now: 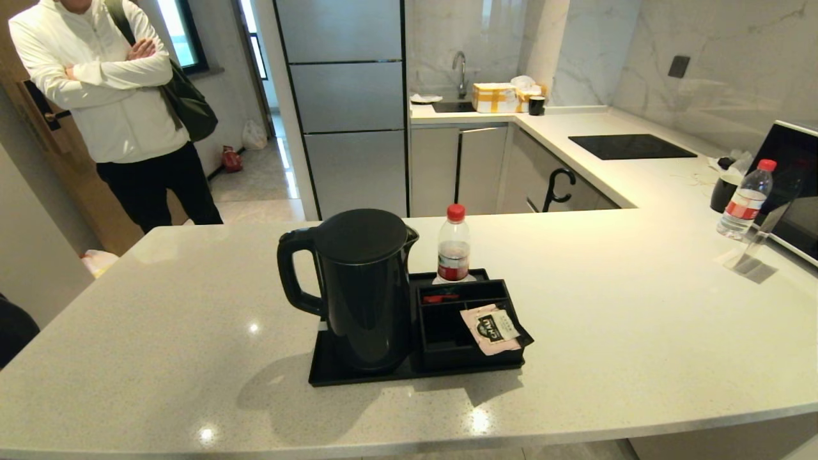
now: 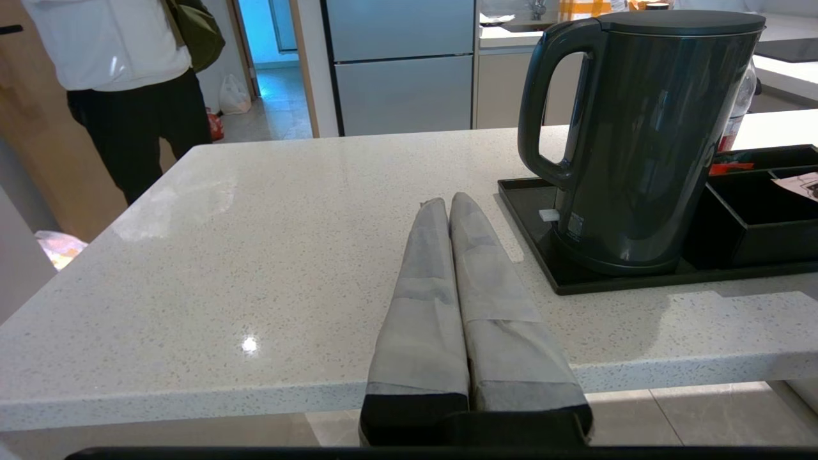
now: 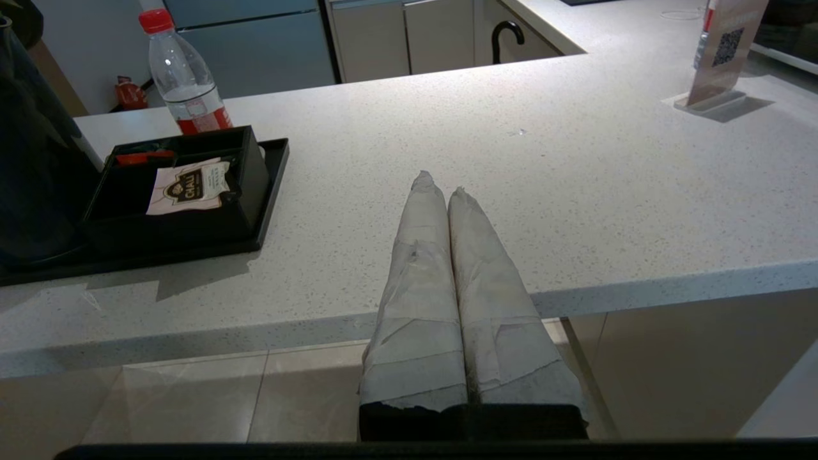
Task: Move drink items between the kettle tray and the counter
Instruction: Pick up the kettle
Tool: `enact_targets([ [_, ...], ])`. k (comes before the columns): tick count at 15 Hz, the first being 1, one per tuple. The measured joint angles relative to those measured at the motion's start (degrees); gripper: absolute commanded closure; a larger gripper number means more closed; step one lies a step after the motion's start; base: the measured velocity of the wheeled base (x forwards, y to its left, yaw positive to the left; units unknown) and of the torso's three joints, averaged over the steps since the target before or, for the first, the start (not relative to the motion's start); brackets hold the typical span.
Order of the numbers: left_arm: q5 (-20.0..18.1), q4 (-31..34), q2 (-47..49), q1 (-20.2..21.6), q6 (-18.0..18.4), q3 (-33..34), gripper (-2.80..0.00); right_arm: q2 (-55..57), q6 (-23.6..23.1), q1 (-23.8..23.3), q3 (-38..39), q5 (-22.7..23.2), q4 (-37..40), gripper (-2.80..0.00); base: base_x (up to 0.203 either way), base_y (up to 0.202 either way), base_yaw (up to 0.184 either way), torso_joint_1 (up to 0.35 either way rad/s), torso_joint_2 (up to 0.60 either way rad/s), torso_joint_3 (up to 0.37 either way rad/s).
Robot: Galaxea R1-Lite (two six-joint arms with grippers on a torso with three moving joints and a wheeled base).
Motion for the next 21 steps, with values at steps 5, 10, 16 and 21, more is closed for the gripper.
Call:
enact_targets([
  [5,0.0,0.0,0.0,0.0,0.3,0.0,0.00,0.0,0.0,0.0,0.0,0.0,0.0,0.00,0.000,0.000,0.000,0.000,0.00,0.000],
  [10,0.0,0.2,0.0,0.0,0.9,0.0,0.00,0.0,0.0,0.0,0.0,0.0,0.0,0.00,0.000,0.000,0.000,0.000,0.00,0.000],
  [16,0.1,3.4,0.1,0.0,1.0,0.0,0.00,0.0,0.0,0.0,0.0,0.0,0.0,0.00,0.000,0.000,0.000,0.000,0.00,0.000],
  [21,-0.8,18.6,9.2,0.0,0.3,-17.5,0.00,0.0,0.0,0.0,0.0,0.0,0.0,0.00,0.000,0.000,0.000,0.000,0.00,0.000],
])
